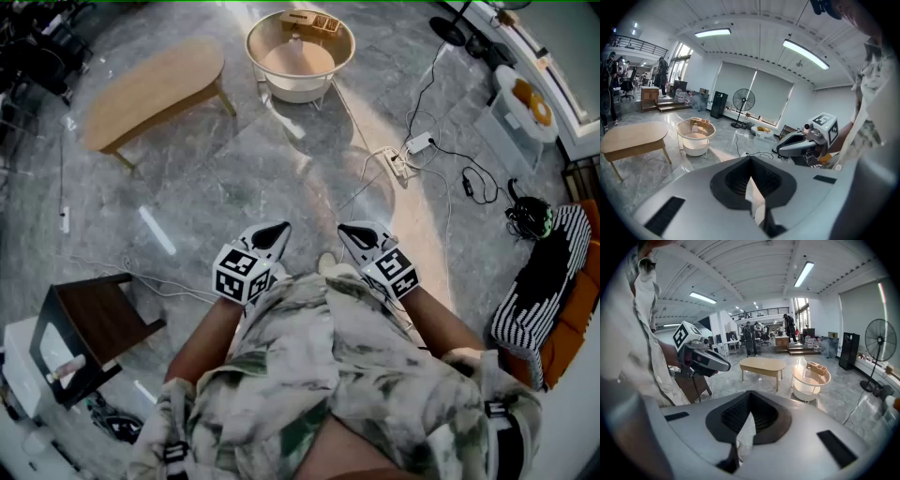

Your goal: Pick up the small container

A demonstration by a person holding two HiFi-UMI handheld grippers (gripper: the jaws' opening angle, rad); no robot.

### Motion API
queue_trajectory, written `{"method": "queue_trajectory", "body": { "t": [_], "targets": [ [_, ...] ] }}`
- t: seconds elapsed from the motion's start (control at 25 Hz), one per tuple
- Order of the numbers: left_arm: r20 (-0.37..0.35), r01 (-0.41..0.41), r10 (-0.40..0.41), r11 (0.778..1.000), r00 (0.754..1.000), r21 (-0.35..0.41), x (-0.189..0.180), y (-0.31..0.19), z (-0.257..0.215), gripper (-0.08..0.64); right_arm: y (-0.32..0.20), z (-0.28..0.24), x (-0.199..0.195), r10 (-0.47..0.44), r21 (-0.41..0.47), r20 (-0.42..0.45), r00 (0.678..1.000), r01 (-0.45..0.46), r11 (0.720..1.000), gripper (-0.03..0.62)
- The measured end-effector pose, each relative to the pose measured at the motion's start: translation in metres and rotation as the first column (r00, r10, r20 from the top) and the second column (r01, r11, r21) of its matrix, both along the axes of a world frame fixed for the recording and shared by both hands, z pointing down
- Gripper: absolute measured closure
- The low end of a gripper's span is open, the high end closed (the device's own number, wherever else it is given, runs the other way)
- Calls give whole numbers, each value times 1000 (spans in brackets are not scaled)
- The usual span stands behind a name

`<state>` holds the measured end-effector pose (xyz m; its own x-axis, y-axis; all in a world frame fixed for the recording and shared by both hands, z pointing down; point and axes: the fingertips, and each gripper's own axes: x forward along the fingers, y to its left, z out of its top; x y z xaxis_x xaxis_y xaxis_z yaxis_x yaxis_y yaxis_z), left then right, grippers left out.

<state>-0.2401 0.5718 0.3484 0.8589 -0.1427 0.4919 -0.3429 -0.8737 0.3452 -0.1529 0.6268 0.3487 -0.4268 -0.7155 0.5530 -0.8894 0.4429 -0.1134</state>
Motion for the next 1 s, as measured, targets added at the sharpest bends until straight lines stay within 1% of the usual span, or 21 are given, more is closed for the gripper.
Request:
{"method": "queue_trajectory", "body": {
  "t": [0.4,0.6,0.72,0.88,1.0],
  "targets": [
    [2,74,-74,997,997,4,74,1,-13,537,-2,-4,81,-46,9,7,999,46,999,572],
    [6,124,-124,992,992,-11,96,-6,-4,538,-5,11,110,-65,-2,46,997,65,998,571],
    [14,124,-124,992,992,-12,108,-15,-3,537,-17,13,126,-53,12,63,997,53,999,569],
    [14,119,-119,993,993,-10,119,-36,-1,538,-43,17,141,-26,20,62,998,25,999,498],
    [9,121,-120,993,993,-8,124,-65,4,537,-70,25,147,-19,11,45,999,19,1000,491]
  ]
}}
